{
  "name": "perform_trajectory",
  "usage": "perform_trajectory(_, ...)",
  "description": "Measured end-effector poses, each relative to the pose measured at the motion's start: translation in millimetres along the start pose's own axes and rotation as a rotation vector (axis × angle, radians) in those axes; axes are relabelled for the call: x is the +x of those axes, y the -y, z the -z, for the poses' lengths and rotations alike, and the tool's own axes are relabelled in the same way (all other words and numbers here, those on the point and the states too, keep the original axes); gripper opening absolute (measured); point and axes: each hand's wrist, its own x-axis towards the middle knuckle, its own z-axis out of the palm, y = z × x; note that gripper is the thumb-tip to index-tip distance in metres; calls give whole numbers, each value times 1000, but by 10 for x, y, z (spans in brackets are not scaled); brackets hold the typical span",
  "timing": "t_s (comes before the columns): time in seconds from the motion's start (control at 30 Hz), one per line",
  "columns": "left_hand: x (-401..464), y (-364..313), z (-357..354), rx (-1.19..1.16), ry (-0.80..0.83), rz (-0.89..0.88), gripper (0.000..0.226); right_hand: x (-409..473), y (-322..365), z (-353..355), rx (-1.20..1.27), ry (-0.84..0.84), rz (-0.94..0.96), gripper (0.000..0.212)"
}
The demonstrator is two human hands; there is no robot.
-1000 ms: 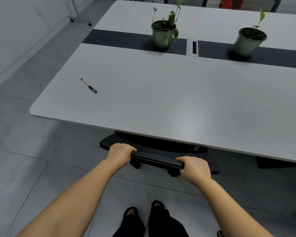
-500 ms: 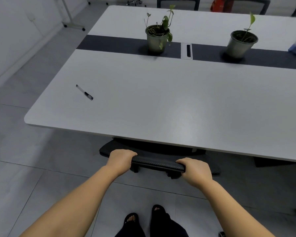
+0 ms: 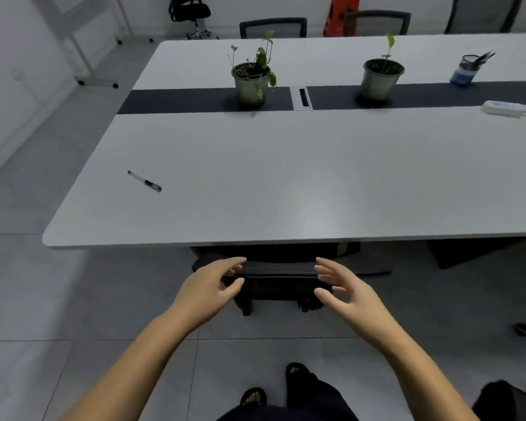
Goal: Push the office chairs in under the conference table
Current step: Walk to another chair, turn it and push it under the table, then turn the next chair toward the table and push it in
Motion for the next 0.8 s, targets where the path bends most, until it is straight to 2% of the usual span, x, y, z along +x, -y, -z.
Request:
perform_trajectory(0.13,-530,-30,102,-275,-151,-35,39,-555,76,-209,144,-66,-41,47)
perform_trajectory(0.27,-931,-65,119,-373,-168,-99,45,-1051,78,-393,292,-213,-89,46)
perform_trajectory(0.4,-1112,-56,24,-478,-76,-101,33,-1479,2,-597,348,-393,-140,46)
perform_trajectory(0.53,-1177,-149,-186,-509,87,-117,42,-1872,-113,-769,349,-520,-208,47)
perform_trajectory(0.8,-1451,-642,-694,-494,334,-320,44,-2825,-346,-813,380,-855,-292,47)
